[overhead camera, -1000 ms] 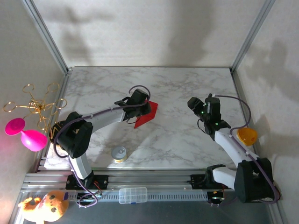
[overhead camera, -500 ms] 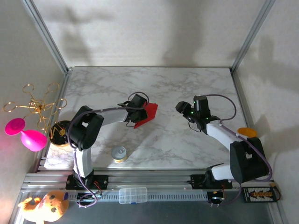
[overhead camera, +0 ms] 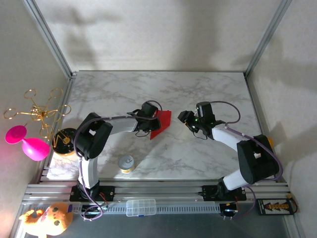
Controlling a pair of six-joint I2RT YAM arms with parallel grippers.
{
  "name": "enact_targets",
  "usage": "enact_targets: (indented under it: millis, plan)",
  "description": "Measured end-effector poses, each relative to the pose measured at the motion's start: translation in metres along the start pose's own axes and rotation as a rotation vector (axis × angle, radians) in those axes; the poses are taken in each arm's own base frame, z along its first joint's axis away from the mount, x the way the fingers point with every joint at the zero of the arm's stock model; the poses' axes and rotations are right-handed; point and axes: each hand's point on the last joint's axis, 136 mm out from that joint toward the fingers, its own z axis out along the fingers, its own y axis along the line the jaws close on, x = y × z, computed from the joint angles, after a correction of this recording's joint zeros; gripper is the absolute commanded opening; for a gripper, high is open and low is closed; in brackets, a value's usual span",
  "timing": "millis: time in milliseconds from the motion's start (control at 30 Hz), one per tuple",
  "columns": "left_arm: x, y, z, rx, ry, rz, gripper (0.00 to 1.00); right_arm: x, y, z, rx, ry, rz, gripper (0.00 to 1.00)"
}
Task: Fold a paper plane with a square sheet of paper (pick it up from the middle)
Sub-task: Fold the wing for the fifth time at the center of the table.
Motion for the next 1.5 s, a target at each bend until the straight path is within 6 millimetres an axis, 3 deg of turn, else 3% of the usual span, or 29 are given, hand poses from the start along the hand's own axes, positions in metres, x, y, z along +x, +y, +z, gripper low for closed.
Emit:
enact_targets:
  millis: [233, 467, 633, 933, 1500]
  plan:
    - [0.011, -0.011, 0.0, 0.027, 0.027, 0.055, 0.2, 0.028, -0.011, 0.016, 0.014, 0.09, 0.057, 0.49]
    - [0.003, -0.019, -0.01, 0.044, -0.006, 0.015, 0.18, 0.032, -0.013, 0.024, 0.013, 0.112, 0.074, 0.47]
    - [0.003, -0.011, -0.008, 0.013, -0.021, -0.038, 0.14, 0.041, -0.02, 0.032, 0.033, 0.146, 0.08, 0.45]
    - [0.002, 0.005, 0.0, -0.052, -0.045, -0.08, 0.1, 0.044, -0.016, 0.045, 0.034, 0.184, 0.075, 0.38]
    - [0.001, 0.006, 0.0, -0.053, -0.049, -0.083, 0.09, 0.047, -0.006, 0.067, 0.014, 0.245, 0.059, 0.31]
